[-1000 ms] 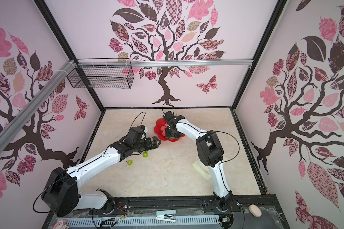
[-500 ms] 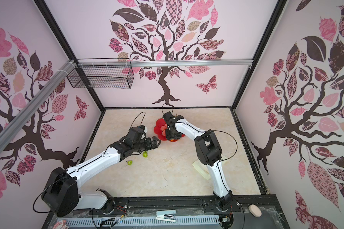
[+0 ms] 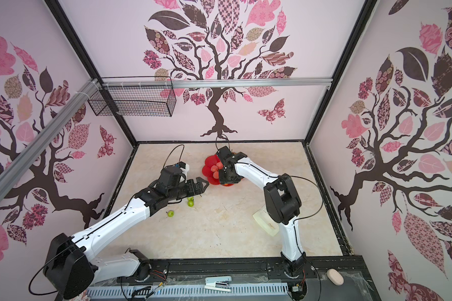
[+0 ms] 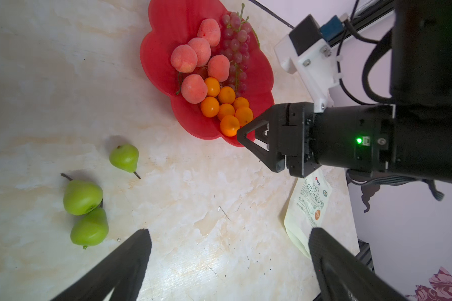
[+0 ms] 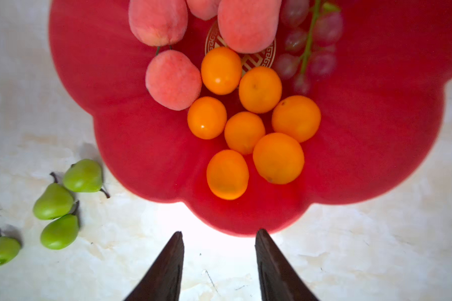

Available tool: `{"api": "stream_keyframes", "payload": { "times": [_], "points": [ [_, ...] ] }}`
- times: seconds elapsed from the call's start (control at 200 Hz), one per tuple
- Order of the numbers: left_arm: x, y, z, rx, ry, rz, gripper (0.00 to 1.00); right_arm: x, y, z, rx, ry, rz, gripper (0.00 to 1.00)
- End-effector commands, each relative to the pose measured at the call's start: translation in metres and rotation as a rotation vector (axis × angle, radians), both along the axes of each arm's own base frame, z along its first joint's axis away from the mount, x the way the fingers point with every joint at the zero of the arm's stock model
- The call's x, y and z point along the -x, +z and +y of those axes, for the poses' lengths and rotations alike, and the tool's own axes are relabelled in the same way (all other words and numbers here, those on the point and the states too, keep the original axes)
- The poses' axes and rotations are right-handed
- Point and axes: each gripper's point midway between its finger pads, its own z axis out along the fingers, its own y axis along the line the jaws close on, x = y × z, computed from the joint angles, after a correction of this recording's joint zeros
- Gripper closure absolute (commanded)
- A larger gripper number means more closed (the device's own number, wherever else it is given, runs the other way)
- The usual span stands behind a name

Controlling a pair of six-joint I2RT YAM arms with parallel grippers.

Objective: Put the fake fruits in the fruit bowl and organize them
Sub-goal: 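Lower the kumquat into the bowl and open the right gripper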

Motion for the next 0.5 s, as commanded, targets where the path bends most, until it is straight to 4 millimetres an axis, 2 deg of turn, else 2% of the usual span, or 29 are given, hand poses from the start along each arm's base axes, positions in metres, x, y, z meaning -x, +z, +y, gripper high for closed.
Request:
{"api": "stream_keyframes", "payload": {
  "times": [0.0,0.215,0.36,0.495],
  "points": [
    [0.006,0.015,0.001,0.033,-0.001,-0.022,0.02,-0.001,0.044,0.004,-0.109,-0.024,-0.099,0.52],
    [0.014,0.011,0.017,0.028,0.029,-0.003,0.02,0.016,0.043,0.013,-0.153,-0.022,-0.093,0.52],
    [0.016,0.005,0.034,0.053,0.069,0.023,0.02,0.03,0.045,0.033,-0.137,0.026,-0.114,0.52],
    [0.018,0.0,0.055,0.064,0.118,0.044,0.02,0.044,0.04,0.06,-0.134,0.08,-0.106,0.52]
  ]
}}
